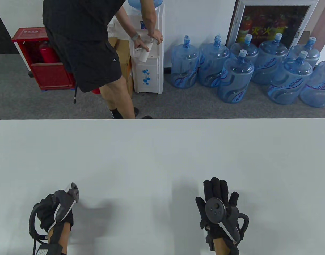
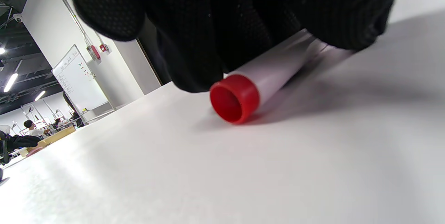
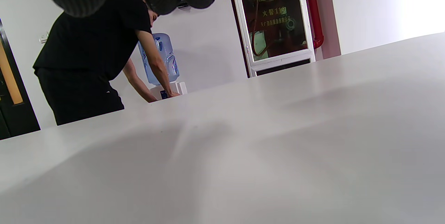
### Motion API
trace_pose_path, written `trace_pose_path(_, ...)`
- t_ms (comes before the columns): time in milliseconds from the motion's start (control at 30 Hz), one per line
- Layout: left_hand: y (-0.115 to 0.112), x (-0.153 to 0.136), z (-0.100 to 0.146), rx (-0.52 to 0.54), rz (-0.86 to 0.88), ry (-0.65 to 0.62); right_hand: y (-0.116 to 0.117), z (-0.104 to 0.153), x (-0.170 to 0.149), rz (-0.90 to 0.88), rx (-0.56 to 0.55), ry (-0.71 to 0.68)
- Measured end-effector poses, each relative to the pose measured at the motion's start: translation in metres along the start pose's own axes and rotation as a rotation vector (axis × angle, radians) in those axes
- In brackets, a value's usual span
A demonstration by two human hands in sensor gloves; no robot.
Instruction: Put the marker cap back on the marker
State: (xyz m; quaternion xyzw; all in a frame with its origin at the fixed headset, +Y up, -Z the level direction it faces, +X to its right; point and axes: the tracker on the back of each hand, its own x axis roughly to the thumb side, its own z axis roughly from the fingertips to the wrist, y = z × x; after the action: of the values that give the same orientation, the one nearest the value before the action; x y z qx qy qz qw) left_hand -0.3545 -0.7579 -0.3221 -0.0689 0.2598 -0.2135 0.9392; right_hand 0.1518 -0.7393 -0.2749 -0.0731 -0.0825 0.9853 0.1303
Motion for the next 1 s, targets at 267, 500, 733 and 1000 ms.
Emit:
trace_pose_path(267, 0.0, -0.001, 0.001, 0.025, 0.042, 0.01, 0.0, 0.0, 0.0, -0.004, -0.001, -0.002)
trace_pose_path(500, 0.001, -0.001, 0.002, 0.064, 0.09, 0.01, 0.001, 0.0, 0.002, -0.012, 0.0, -0.008)
trace_pose_path(733, 0.007, -0.004, 0.008, 0.115, 0.088, 0.001, -0.001, 0.001, 0.004, -0.026, -0.012, -0.018)
trace_pose_path(1000, 0.05, -0.007, 0.042, 0.299, 0.228, -0.066, -0.01, 0.003, 0.007, -0.051, -0.044, -0.03)
